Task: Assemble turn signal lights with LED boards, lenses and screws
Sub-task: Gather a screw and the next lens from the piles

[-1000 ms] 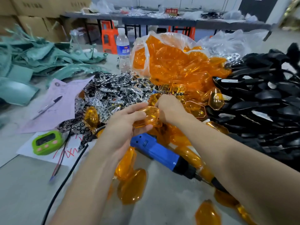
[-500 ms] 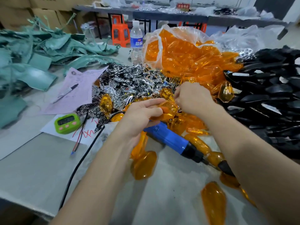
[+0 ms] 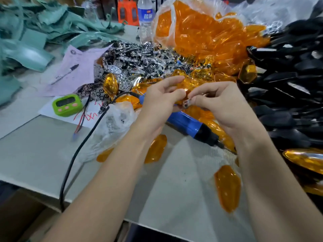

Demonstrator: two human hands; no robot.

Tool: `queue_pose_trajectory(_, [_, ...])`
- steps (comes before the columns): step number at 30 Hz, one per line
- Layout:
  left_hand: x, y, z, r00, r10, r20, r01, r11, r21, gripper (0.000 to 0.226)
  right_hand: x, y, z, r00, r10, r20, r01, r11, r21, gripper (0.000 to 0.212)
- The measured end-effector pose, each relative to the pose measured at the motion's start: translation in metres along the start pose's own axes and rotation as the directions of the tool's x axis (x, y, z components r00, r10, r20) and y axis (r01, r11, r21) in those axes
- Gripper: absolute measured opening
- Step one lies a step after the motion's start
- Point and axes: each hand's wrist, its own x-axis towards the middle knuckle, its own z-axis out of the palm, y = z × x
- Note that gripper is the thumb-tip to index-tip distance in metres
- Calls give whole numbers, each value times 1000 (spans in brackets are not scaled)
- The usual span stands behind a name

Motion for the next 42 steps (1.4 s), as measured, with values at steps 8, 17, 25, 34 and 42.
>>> queue_pose_trajectory(8, [-9,-19,-6,976,-64,208,100,980,-170,57,-6,22,-3,989,-86,-117,99,988,117,32])
queue_pose_trajectory(17, [-10,-28,8,988,154,9,-152,984,-94,61,-18,11,30,861,107,-497,-143,989,-35,16])
queue_pose_trajectory(25, [-15,-28,10,954,299,-34,-290,943,162,59,-24,11,27,869,-71,-489,-50,972,-230,11])
queue_pose_trajectory(34, [-10,-21,-3,977,198,-75,-195,980,51,43,-27,15,6,937,-173,-304,94,962,-256,26])
queue_pose_trajectory(42, [-13,-22,-3,974,197,-112,-195,980,28,41,-32,13,11,955,-127,-266,18,925,-379,25])
